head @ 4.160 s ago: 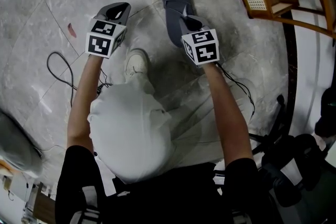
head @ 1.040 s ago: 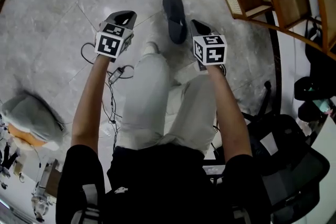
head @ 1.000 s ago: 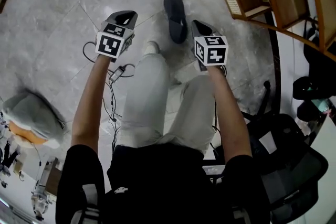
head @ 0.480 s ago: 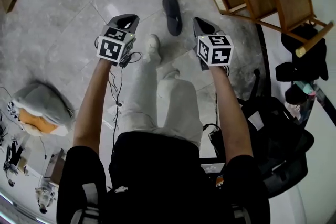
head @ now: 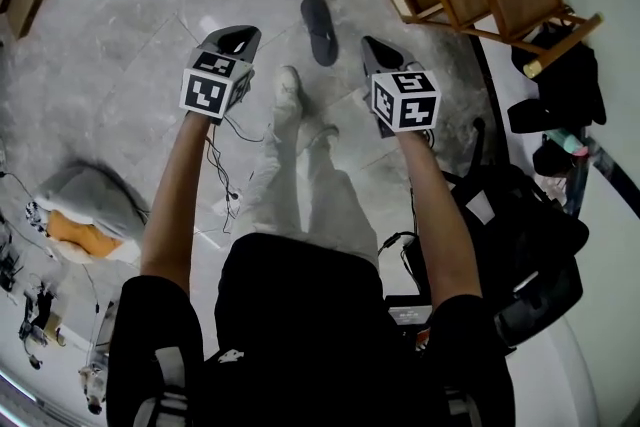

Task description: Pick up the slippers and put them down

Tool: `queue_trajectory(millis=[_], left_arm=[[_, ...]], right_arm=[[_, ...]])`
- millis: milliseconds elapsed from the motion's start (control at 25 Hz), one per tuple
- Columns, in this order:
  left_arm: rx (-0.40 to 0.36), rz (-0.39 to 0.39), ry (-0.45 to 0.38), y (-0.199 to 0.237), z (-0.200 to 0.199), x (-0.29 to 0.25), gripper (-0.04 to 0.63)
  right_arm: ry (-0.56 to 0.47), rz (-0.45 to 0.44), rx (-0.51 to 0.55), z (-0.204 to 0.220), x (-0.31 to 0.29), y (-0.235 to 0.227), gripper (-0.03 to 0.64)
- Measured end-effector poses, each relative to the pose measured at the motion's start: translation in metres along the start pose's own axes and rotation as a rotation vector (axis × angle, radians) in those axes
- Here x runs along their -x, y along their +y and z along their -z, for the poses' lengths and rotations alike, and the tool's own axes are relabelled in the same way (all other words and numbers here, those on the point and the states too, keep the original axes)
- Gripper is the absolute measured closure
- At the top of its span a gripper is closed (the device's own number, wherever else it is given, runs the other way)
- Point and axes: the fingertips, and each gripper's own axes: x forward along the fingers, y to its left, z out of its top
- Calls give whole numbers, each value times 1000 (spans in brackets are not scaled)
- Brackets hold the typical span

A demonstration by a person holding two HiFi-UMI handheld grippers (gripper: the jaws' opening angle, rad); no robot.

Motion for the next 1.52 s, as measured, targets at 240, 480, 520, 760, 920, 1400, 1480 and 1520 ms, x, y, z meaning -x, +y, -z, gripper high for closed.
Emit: queue_trajectory(millis=[240,480,520,760,920,1400,1480,1520], left_arm=[[9,0,-23,-12,-16,20,588],[18,-11,-48,-35,-16,44,588],[21,-11,-54,-41,-15,49,588],[33,-21,-122,-78,-19,87,588],[23,-9,-182,-101,-35,121,588],[-79,-36,-445,-201,-94,234,588],[-99,-30,-475,-217,-98,254,588],[-107,-34,-489,-225,-99,264,588]], right_arm=[[-21,21,9,-15,29,7,620],[-57,1,13,-16,57,22,620],[-65,-2,14,-15,63,25,618],[-132,-16,18,-17,102,48,618],[-177,-13,46,-26,129,65,618],[-415,-9,112,-59,274,99,618],[-442,-10,130,-60,297,109,618],[-457,-11,138,-60,308,113,618]])
